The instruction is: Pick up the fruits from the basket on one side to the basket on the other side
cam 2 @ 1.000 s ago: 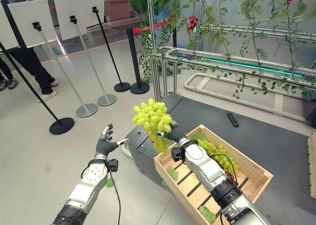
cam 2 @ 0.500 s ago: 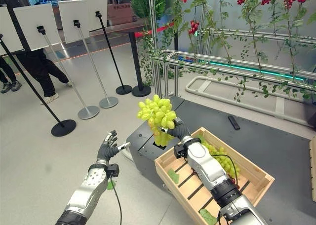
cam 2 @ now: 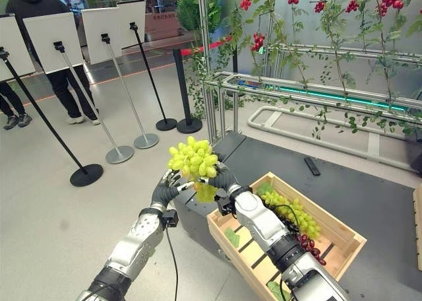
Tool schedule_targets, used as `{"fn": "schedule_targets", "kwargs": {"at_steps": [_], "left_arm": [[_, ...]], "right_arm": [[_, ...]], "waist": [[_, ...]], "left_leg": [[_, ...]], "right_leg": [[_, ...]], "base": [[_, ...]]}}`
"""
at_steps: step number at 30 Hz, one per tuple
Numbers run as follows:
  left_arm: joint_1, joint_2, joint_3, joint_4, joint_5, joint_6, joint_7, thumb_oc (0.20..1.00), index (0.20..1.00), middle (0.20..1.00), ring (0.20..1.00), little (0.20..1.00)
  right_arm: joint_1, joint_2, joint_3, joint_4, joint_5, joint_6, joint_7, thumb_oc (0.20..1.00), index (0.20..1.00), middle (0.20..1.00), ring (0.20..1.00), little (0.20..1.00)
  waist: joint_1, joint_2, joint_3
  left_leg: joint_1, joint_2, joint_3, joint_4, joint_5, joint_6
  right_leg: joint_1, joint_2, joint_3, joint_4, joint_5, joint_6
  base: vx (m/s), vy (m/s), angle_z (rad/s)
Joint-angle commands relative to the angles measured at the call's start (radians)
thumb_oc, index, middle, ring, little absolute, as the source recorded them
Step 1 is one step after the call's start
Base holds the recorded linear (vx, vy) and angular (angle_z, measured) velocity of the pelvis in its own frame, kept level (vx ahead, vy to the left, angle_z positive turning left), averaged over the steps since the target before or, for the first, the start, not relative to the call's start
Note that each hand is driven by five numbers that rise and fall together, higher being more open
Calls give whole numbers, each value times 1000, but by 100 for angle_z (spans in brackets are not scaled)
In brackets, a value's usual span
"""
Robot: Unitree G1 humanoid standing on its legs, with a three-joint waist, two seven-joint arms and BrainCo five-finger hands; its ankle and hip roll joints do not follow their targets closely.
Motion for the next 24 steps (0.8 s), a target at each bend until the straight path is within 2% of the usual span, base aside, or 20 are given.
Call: {"fn": "schedule_targets", "kwargs": {"at_steps": [1,7,9,24], "left_arm": [[-138,-33,-68,42,-56,-60,-3,1000,1000,1000,1000,1000],[-161,-14,-86,89,-72,-47,-49,1000,1000,1000,1000,1000],[-156,20,-82,93,-63,-37,-78,1000,1000,1000,1000,1000],[-56,67,21,89,-77,-53,-77,1000,1000,1000,1000,1000]], "right_arm": [[-126,110,51,-4,63,-63,15,200,200,200,200,200],[-154,112,76,23,67,-53,37,200,200,200,200,200],[-177,95,77,37,58,-43,49,200,200,200,200,200],[-254,-3,-30,129,8,-43,10,200,200,200,200,200]], "waist": [[5,-35,-53],[3,-32,-54],[8,-30,-58],[33,-40,-70]], "left_leg": [[-27,11,6,91,-163,-8],[-27,10,7,93,-162,-8],[-27,11,7,94,-163,-9],[-16,9,3,86,-167,-10]], "right_leg": [[-16,-55,-11,-41,37,23],[-17,-55,-11,-39,39,24],[-17,-54,-11,-41,40,25],[-2,-55,-19,-51,43,28]], "base": [[0,0,0],[0,0,0],[0,0,0],[0,0,0]]}}
